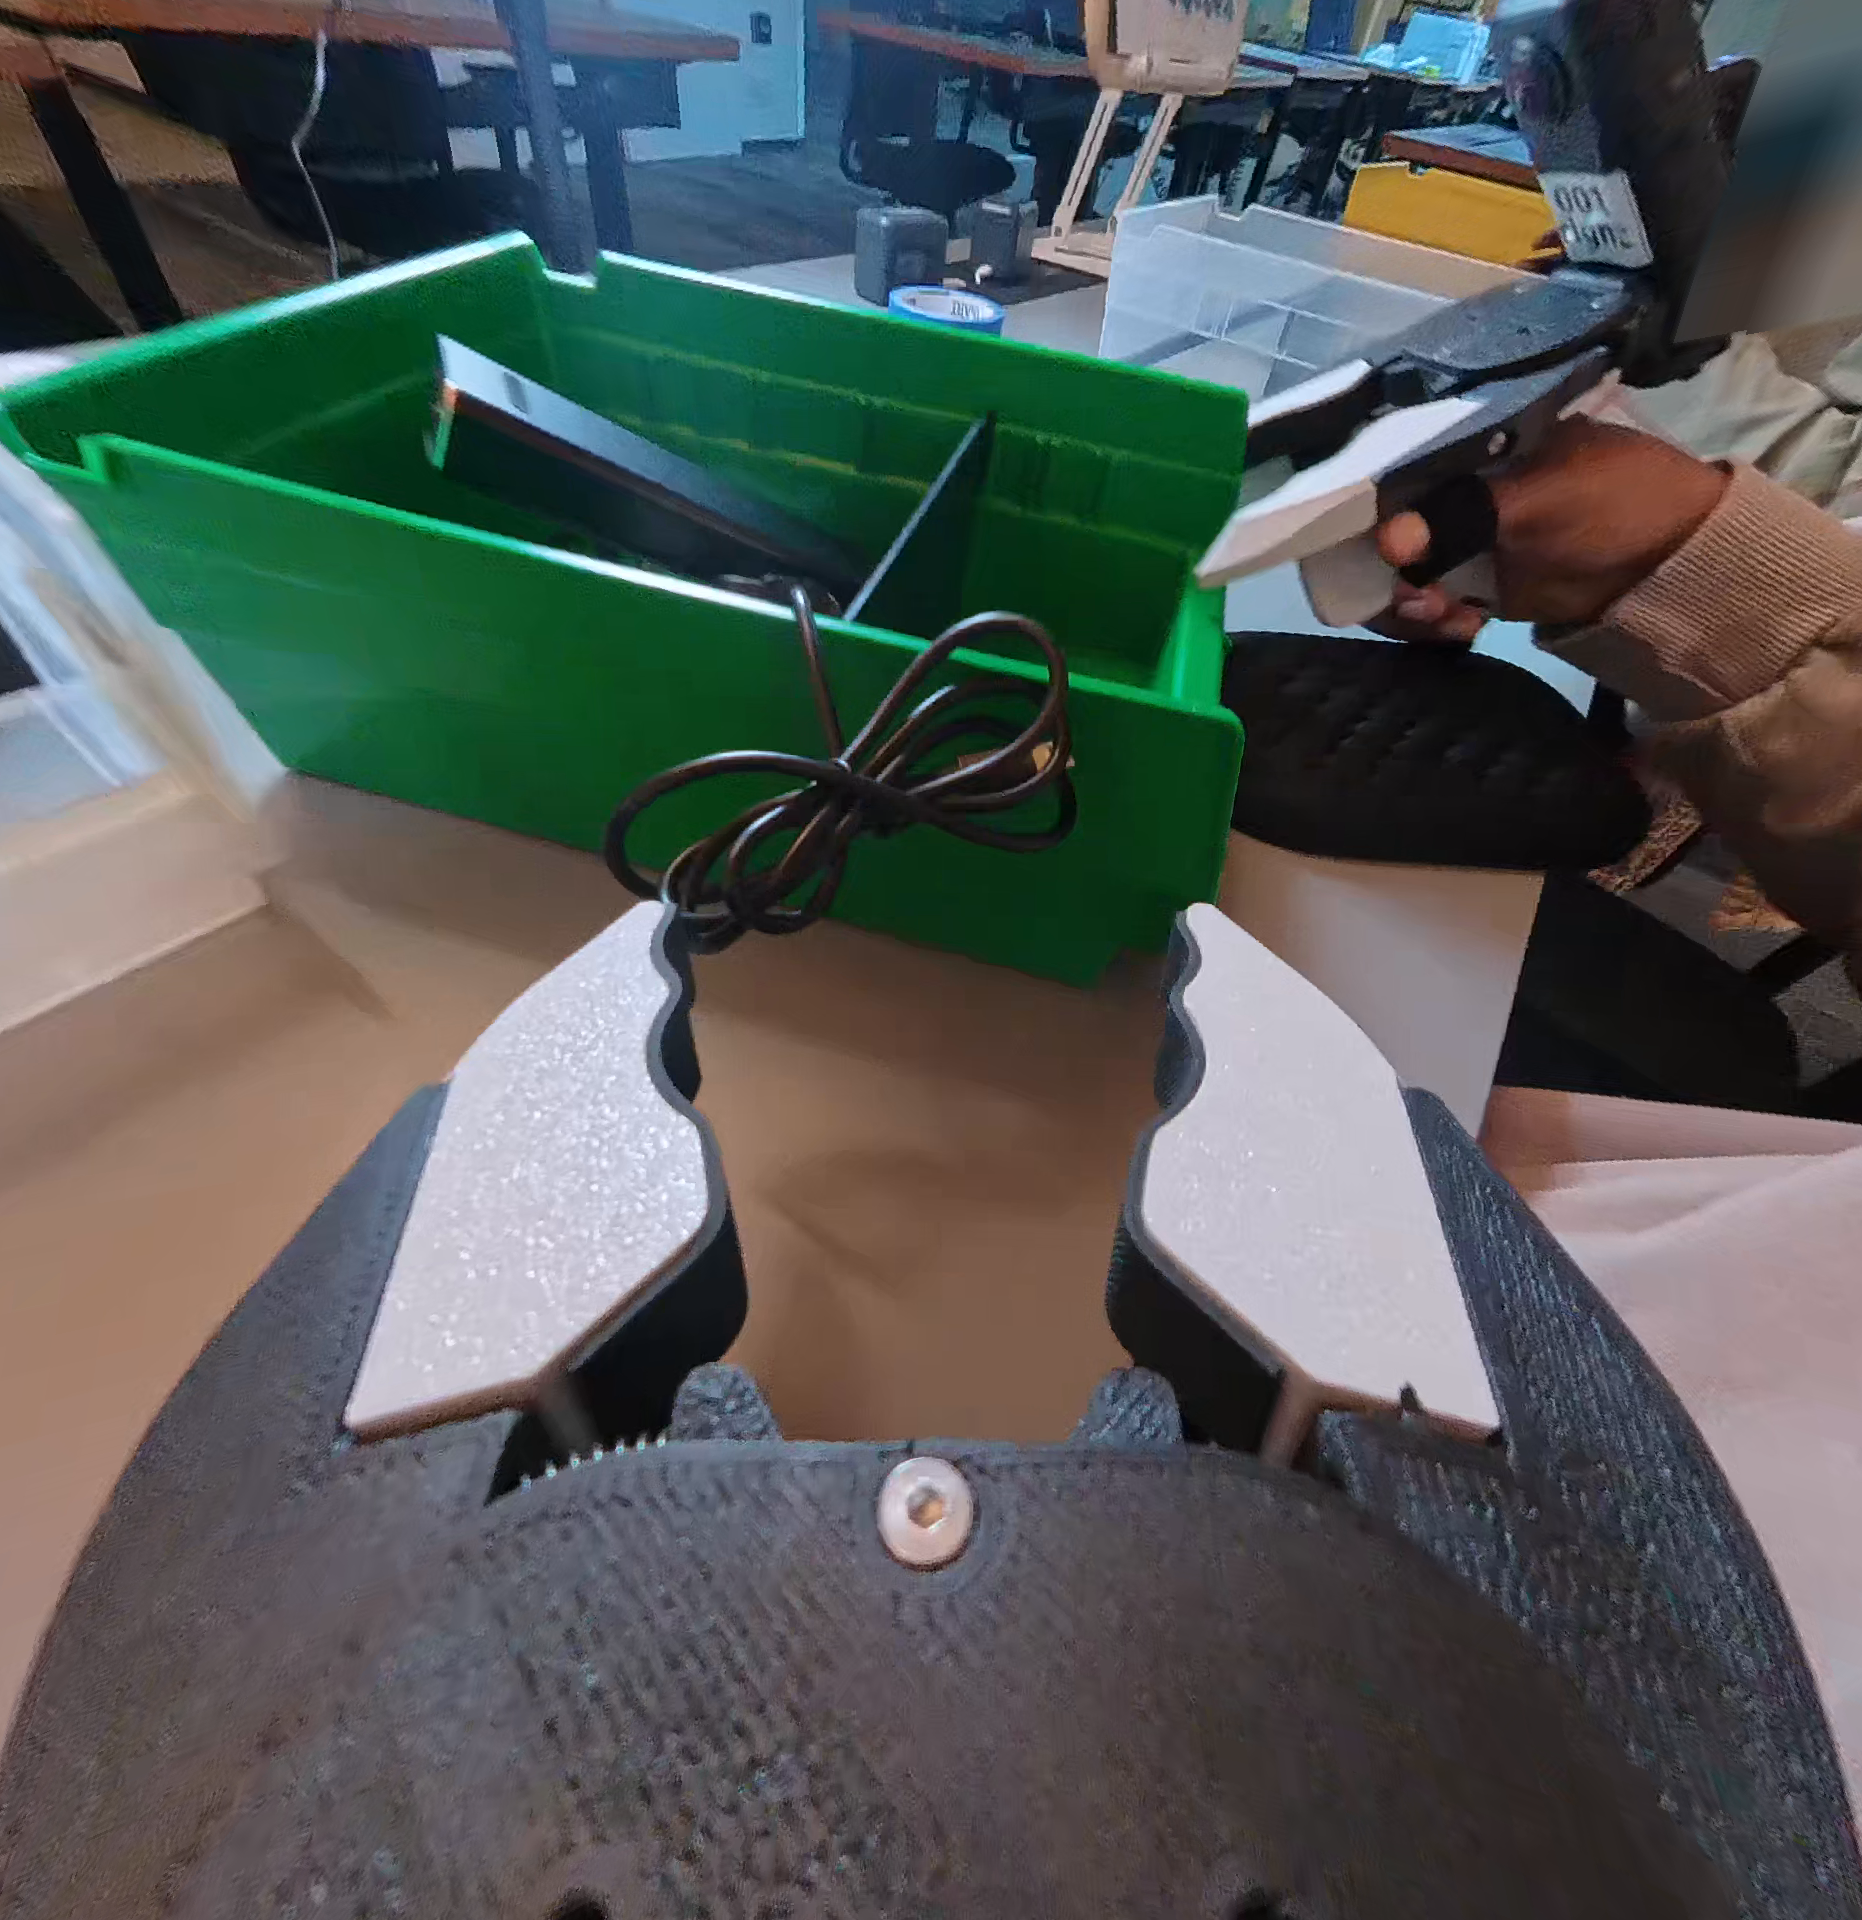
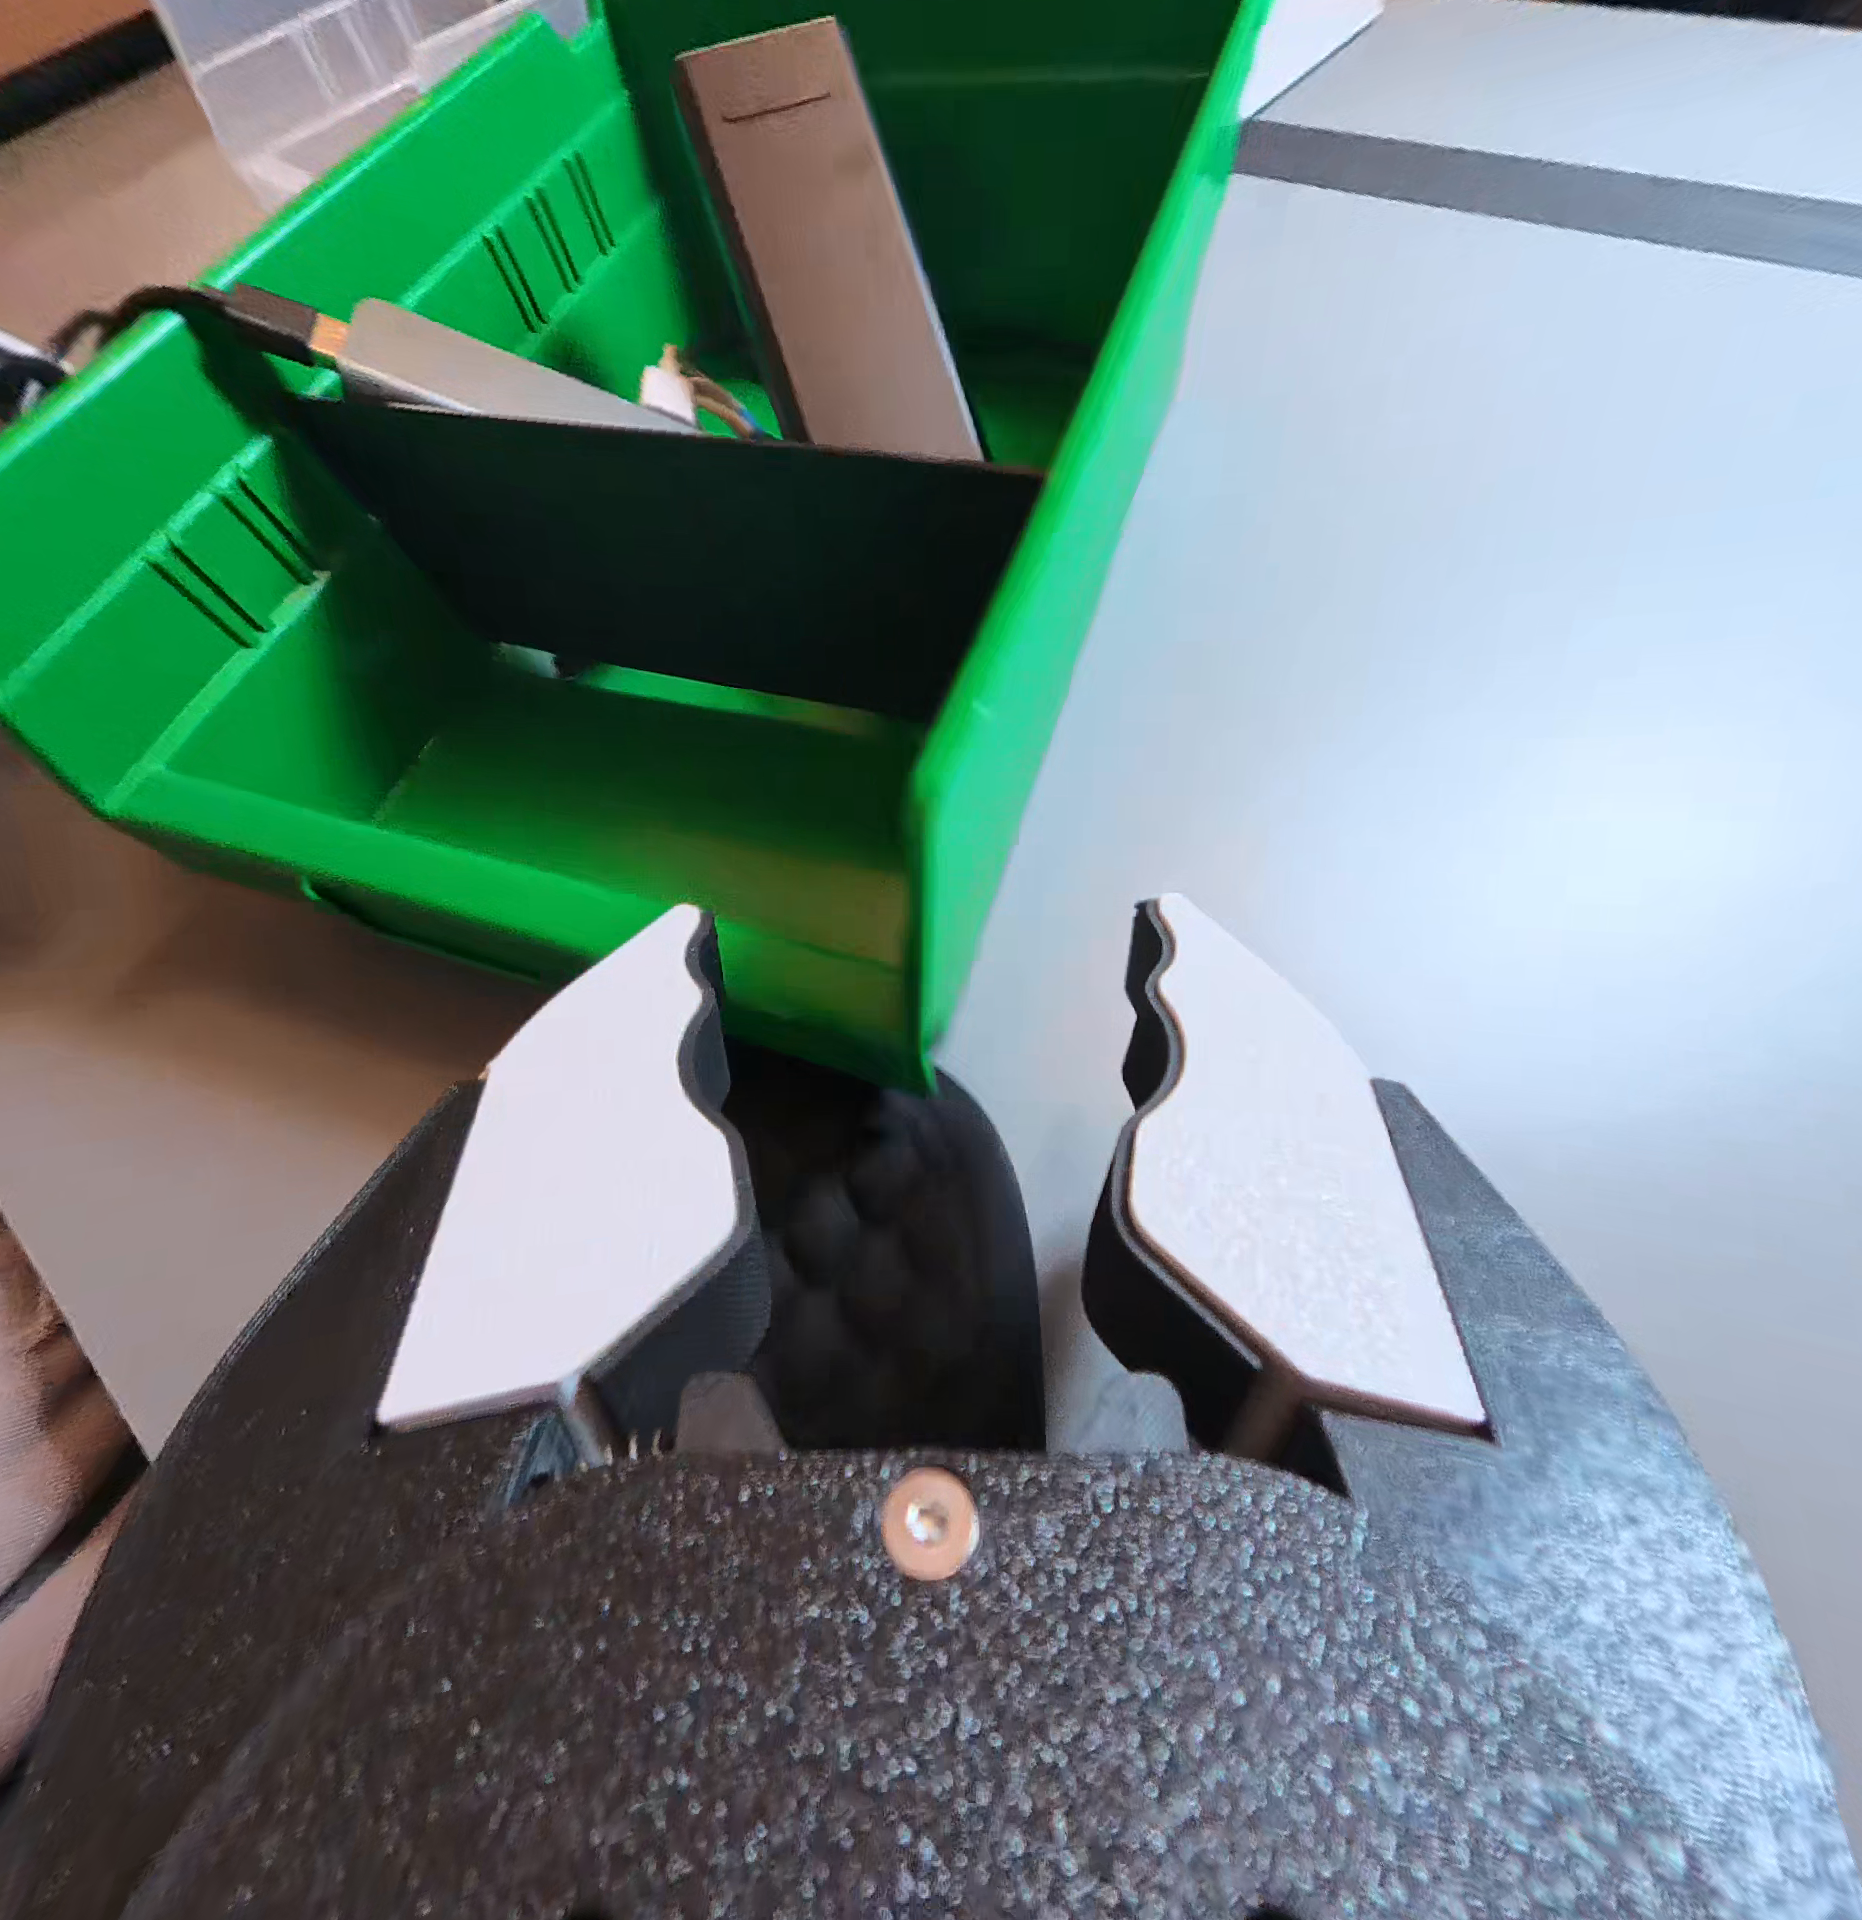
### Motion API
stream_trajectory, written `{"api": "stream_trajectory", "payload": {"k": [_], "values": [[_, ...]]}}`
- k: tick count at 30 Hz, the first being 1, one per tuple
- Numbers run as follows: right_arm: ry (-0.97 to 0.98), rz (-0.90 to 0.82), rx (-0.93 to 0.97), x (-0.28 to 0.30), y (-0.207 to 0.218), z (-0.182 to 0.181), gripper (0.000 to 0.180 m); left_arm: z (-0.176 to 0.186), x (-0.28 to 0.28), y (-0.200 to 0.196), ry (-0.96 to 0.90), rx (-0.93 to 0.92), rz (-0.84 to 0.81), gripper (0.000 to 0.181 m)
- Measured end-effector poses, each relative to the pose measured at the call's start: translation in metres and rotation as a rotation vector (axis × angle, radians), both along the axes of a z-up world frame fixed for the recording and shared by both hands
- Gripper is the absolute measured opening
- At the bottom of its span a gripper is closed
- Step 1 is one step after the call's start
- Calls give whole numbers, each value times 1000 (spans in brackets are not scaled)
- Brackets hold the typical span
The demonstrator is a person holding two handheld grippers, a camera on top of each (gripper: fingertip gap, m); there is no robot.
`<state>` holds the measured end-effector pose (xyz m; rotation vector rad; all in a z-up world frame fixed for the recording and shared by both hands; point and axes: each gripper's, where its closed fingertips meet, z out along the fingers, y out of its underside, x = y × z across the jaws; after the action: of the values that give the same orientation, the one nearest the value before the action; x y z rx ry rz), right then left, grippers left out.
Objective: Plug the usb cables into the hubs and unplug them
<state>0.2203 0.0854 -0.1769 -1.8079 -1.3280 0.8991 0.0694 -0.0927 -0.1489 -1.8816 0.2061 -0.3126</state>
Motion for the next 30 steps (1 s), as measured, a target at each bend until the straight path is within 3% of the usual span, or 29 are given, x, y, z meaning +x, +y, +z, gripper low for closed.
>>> {"api": "stream_trajectory", "payload": {"k": [1,3,5,7,8,11,12,15,19,26,30], "values": [[14,28,1,-8,0,3,72,-4,8,1,0,-21,-5,86],[0,26,29,-18,6,7,62,-14,14,0,106,-85,-28,75],[-60,-13,115,-15,17,4,32,-14,1,-11,202,-110,-30,60],[-48,-28,115,-13,14,4,13,-3,16,-35,78,-126,-176,40],[-49,-39,101,-13,9,4,13,5,29,-47,-9,-117,-249,30],[-143,-99,264,-12,1,6,9,0,21,-42,31,-103,-166,66],[-150,-98,283,-15,-6,8,10,-4,15,-33,59,-91,-120,69],[-148,-116,296,-22,-23,9,11,-4,41,-17,-89,-69,-176,68],[-101,-162,347,-18,-38,19,10,-10,15,10,212,58,43,54],[-58,-160,523,11,-69,58,11,23,21,8,220,166,15,34],[-33,-128,570,21,-83,72,13,49,24,5,361,229,-1,25]]}}
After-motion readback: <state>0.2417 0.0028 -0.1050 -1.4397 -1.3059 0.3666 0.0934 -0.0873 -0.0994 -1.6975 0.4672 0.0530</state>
